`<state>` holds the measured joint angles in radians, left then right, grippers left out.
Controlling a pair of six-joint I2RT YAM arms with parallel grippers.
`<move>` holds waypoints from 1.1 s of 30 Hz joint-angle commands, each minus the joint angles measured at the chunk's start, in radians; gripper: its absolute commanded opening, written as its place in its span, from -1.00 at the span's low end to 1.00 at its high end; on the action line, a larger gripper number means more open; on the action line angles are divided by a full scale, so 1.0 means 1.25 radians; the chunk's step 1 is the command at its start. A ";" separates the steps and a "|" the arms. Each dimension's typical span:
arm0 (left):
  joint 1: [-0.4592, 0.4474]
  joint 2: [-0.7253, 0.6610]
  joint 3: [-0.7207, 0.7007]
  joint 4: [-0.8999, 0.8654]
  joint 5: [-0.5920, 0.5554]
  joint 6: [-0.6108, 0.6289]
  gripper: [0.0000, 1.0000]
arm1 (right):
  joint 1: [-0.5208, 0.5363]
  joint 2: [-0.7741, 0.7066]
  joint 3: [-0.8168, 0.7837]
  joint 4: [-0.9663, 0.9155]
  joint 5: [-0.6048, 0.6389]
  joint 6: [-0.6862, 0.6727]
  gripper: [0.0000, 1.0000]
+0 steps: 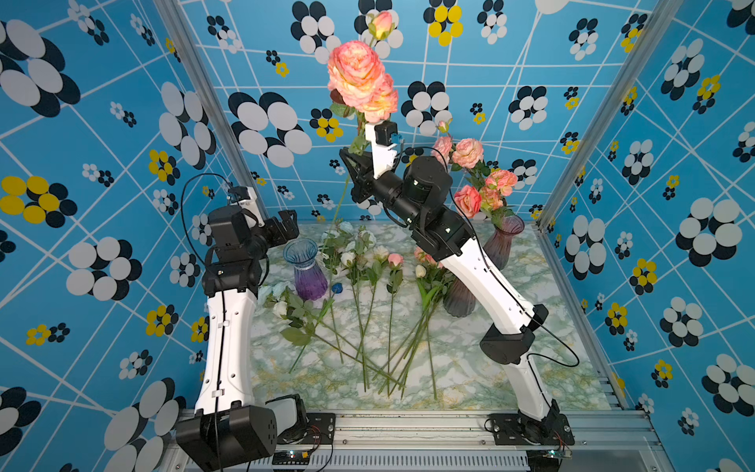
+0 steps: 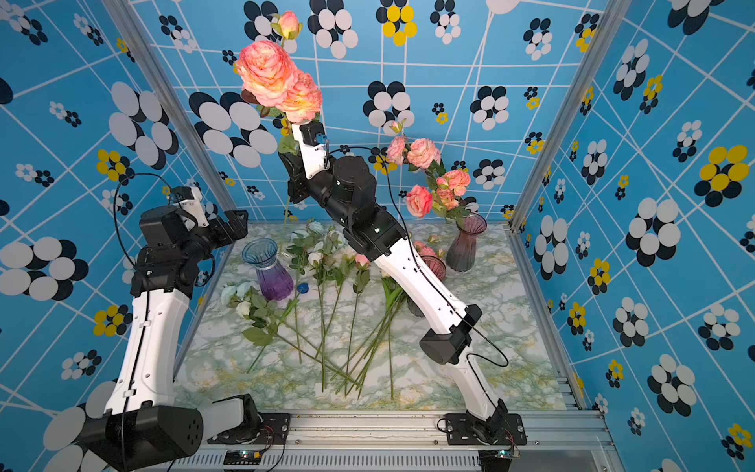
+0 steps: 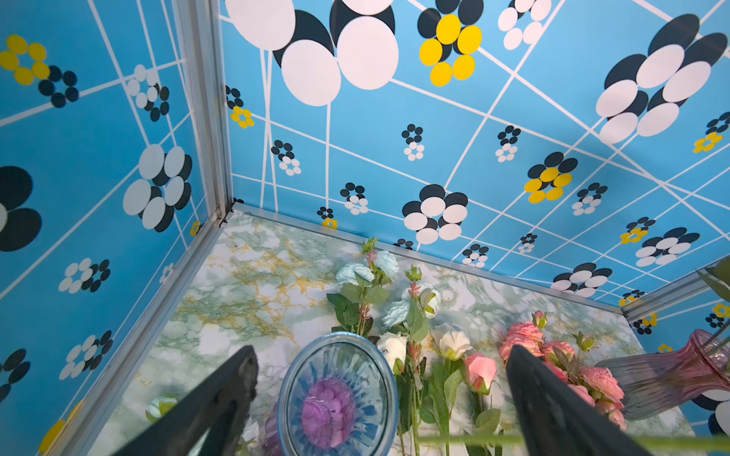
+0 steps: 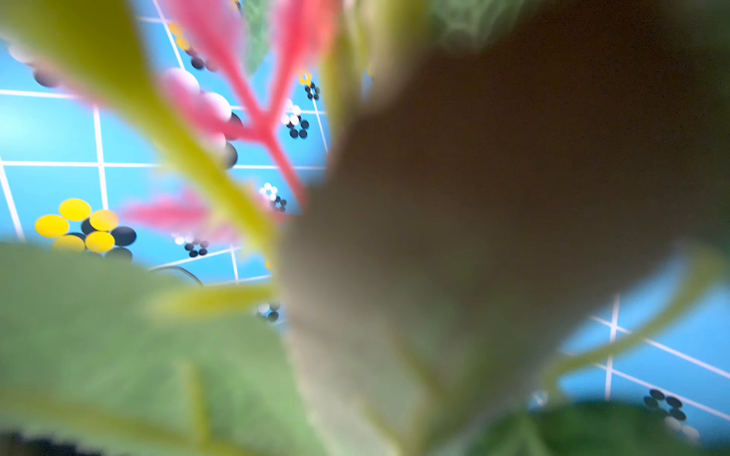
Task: Place the pink flowers into the vase
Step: Place the flower in the vase.
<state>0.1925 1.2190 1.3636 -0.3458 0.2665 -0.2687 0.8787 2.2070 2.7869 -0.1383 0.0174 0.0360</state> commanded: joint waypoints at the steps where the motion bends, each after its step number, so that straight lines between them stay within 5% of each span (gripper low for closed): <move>1: -0.014 -0.036 -0.038 0.047 -0.054 0.002 0.99 | 0.004 0.016 0.038 0.097 0.026 -0.029 -1.00; 9: -0.020 -0.062 -0.041 0.045 -0.033 -0.006 0.99 | 0.018 0.064 0.038 0.142 0.024 0.006 -1.00; 33: -0.054 -0.092 -0.104 -0.008 -0.187 0.017 0.99 | 0.023 0.299 0.036 0.205 -0.027 0.144 -0.92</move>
<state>0.1349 1.1000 1.2366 -0.3431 0.0532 -0.2497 0.9009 2.5668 2.8189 0.0624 0.0032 0.1741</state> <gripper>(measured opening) 0.996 0.086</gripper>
